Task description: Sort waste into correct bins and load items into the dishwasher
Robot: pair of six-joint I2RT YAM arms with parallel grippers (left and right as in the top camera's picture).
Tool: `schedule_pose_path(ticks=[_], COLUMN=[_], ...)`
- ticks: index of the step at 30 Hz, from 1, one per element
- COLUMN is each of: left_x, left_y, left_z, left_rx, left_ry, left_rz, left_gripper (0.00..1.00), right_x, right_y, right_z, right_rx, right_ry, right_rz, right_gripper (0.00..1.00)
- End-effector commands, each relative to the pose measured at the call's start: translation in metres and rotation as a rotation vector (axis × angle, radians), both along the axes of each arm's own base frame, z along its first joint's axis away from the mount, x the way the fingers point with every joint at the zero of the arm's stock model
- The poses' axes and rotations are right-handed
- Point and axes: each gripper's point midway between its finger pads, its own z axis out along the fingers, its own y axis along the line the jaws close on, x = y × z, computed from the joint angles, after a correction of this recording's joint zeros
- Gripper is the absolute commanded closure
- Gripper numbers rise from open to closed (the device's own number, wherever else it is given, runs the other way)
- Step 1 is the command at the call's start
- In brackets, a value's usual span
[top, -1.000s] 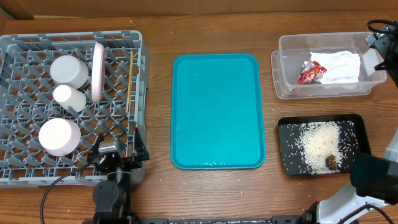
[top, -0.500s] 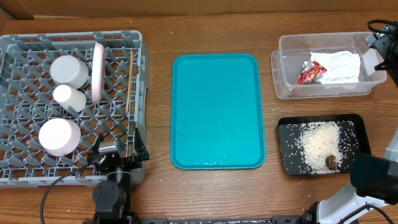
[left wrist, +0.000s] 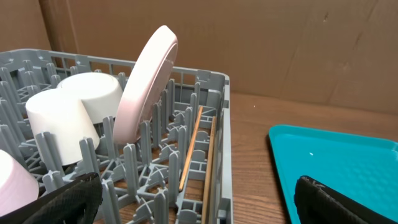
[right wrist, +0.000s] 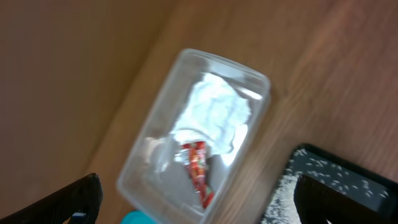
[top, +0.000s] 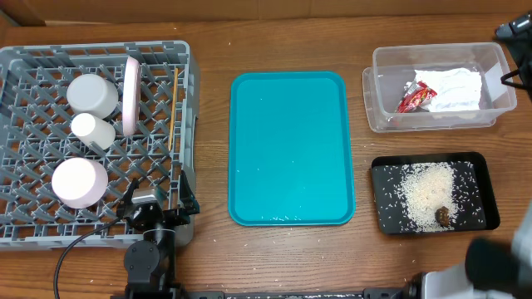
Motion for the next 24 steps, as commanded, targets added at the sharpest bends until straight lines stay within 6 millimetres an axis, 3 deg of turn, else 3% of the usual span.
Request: schedule_pose_path(ticks=[1,3,7,10,17,24], left_x=[0.000,0.000,0.000,0.000,0.000,0.000], left_y=[-0.003,-0.003,-0.003,-0.003,-0.003,-0.003], left_z=[0.001,0.001,0.001,0.001,0.001,0.001], left_rx=[0.011,0.011,0.011,0.011,0.011,0.011], left_ry=[-0.008,-0.008,-0.008,-0.008,-0.008,-0.007], left_rz=[-0.013,-0.013,-0.013,-0.013,-0.013,-0.013], left_gripper=[0.00,0.00,0.00,0.00,0.00,0.00], right_x=[-0.033,-0.049,-0.104,-0.139,-0.165,-0.157], right_y=[0.018,0.027,0.048,0.061,0.073,0.095], right_z=[0.025,0.019,-0.011,-0.023,-0.041,-0.074], right_rx=[-0.080,-0.084,-0.066,-0.055,-0.095,-0.162], right_ry=[-0.061,-0.061,0.005,-0.045,-0.220,-0.367], right_rz=[0.074,0.100,0.149,0.182,0.258,0.444], right_gripper=[0.00,0.00,0.00,0.00,0.00,0.00])
